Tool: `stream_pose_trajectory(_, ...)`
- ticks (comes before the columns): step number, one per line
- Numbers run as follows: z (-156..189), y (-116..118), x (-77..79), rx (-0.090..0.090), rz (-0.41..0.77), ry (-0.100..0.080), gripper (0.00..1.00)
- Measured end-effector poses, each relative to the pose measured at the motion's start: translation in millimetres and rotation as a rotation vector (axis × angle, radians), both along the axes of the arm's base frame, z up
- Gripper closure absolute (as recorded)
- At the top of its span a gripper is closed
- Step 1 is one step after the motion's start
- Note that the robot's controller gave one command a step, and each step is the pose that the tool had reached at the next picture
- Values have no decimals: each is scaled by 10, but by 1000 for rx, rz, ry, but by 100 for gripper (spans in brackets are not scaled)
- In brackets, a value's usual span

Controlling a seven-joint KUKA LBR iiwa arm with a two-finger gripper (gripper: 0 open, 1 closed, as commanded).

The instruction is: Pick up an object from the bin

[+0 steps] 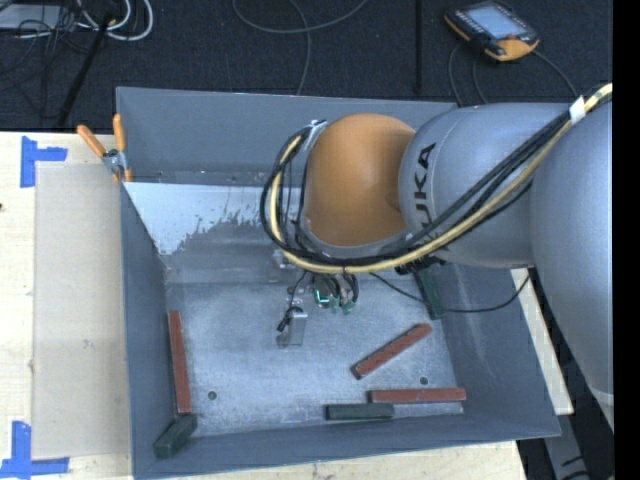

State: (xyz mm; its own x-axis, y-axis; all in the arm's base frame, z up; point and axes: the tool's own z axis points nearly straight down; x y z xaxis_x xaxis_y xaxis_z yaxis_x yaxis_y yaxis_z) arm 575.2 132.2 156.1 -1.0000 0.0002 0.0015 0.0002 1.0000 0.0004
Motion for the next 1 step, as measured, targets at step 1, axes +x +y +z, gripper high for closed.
stream_pose_trajectory(1, -346, -241, 205, 2, 52, -9, 0)
